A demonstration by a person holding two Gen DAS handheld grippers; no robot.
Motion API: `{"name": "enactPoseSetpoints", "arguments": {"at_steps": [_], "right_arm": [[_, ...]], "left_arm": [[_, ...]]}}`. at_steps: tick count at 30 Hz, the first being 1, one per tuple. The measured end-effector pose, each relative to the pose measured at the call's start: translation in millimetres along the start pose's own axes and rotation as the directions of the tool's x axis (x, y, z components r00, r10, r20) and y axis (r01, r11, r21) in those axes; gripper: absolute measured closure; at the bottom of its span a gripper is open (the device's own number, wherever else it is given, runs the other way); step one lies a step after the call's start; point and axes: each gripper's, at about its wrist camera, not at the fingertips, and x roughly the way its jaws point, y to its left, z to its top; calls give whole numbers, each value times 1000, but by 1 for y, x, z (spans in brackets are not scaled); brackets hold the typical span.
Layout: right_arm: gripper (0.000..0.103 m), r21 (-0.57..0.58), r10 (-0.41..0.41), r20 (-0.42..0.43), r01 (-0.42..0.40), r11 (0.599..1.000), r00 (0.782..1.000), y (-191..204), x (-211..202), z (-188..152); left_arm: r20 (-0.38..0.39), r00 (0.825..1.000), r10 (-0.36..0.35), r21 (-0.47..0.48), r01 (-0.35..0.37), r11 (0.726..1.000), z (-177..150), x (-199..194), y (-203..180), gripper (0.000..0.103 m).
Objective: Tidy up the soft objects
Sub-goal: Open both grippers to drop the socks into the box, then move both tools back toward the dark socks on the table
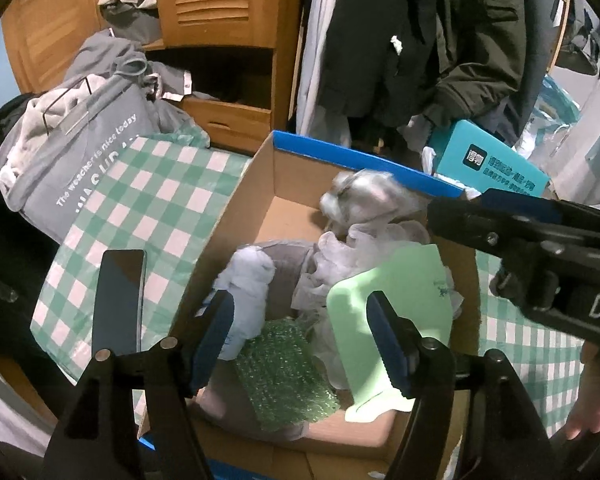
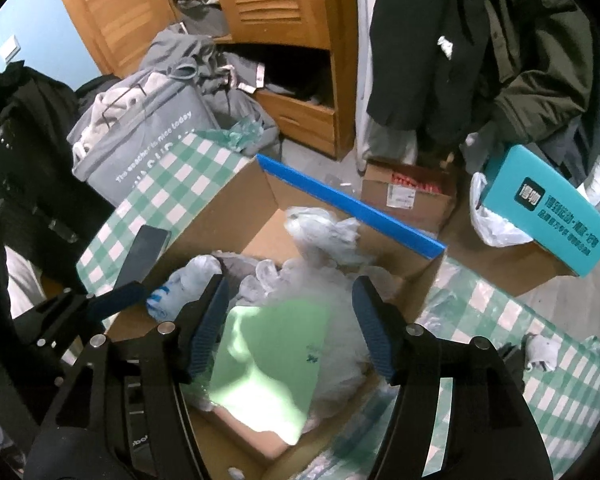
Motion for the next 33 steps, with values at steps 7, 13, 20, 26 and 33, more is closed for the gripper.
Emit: {"name": "enactPoseSetpoints", "arguments": {"at_steps": [7,13,20,26,33], "right_arm": [[37,24,-15,27,15,1000,1000,-12,-19,-5],[37,40,-46,37,45,998,998,-26,-29,-12],[37,78,-77,43,74,994,996,-49,-42,-22],[37,108,-104,47,98,989,993,-69,-53,-33],[37,141,-138,47,130,981,989,-91,-65,-47]], "left_arm": [[-3,1000,-14,10,14,1000,0,-1,-10,32],[9,999,-32,35,32,999,0,-7,-25,32],[16,998,-55,73,54,996,0,-12,-50,32],[17,997,-72,117,70,991,-1,-13,-73,32],[14,996,-86,151,83,985,-2,-14,-97,32]]}}
